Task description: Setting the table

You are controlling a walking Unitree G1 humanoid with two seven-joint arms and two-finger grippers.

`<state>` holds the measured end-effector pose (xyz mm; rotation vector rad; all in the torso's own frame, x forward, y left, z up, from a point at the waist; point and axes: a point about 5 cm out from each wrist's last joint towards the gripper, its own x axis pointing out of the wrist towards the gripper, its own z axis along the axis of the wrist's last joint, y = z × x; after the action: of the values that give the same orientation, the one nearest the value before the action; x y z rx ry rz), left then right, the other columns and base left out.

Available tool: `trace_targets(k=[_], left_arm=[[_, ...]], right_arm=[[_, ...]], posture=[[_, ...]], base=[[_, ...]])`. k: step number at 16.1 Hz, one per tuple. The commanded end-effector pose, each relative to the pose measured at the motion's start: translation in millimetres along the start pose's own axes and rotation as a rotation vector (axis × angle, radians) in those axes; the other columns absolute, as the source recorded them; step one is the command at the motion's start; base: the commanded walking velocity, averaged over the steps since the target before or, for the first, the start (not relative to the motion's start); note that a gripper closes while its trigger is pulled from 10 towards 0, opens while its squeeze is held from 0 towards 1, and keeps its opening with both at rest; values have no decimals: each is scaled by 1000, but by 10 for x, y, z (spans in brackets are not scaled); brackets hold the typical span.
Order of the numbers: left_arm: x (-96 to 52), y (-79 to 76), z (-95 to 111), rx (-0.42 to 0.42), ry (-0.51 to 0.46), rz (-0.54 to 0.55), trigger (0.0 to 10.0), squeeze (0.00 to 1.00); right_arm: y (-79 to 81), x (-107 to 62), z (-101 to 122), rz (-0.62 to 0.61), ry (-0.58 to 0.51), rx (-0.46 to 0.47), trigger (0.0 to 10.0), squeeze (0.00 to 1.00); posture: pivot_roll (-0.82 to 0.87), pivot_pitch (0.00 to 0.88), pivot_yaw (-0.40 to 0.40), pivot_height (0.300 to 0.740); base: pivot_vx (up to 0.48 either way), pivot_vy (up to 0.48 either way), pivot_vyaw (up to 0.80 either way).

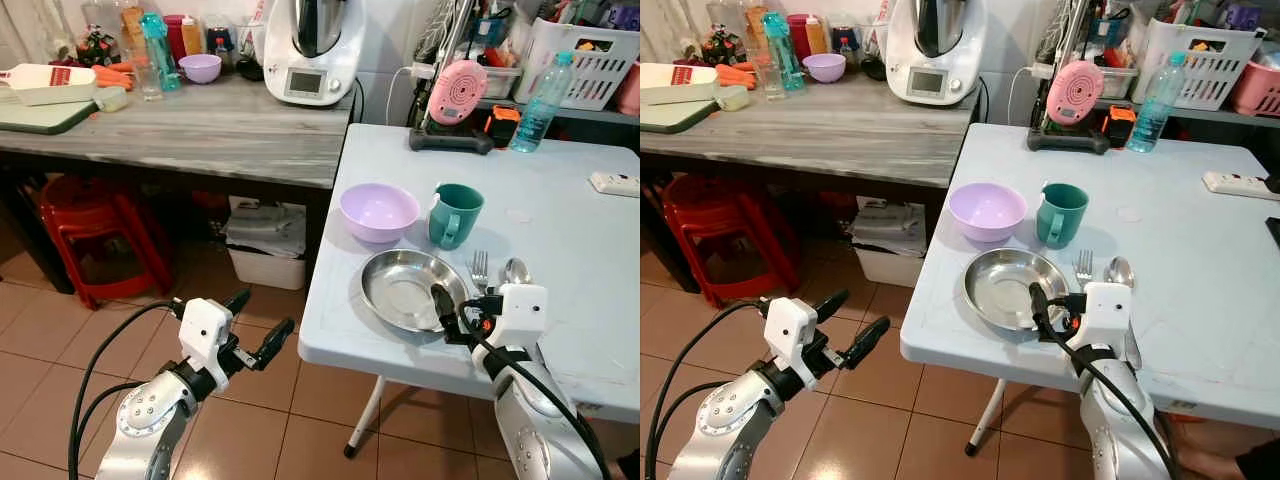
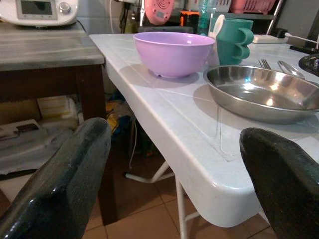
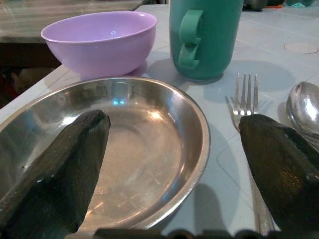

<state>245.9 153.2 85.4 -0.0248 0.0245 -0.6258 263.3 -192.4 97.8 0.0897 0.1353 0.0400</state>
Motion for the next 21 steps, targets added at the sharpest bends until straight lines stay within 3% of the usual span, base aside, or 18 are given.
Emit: trace_targets(k=[1, 8, 11, 16, 21], left_arm=[[8, 3, -17, 14, 9, -10, 10000, 0], [29, 13, 21, 34, 3, -11, 10000, 0], [42, -5, 35, 29, -1, -18, 10000, 0], [53, -33, 63, 34, -5, -26, 10000, 0], [42, -42, 64, 35, 0, -33, 10000, 0]], right_arm=[[-23, -29, -66, -27, 33, 33, 10000, 0], [-96, -105, 17, -114, -25, 18, 10000, 0], [-111, -107, -45, -138, 3, 30, 10000, 0], [-105, 76, -84, -127, 50, 94, 10000, 0], [-37, 148, -189, -84, 135, 116, 10000, 0]], posture=[[-32, 0, -22, 740], [-40, 0, -6, 740], [-39, 0, -5, 740], [-27, 0, -1, 740], [-21, 0, 2, 740]], base=[[0, 0, 0], [0, 0, 0], [0, 0, 0], [0, 0, 0], [0, 0, 0]])
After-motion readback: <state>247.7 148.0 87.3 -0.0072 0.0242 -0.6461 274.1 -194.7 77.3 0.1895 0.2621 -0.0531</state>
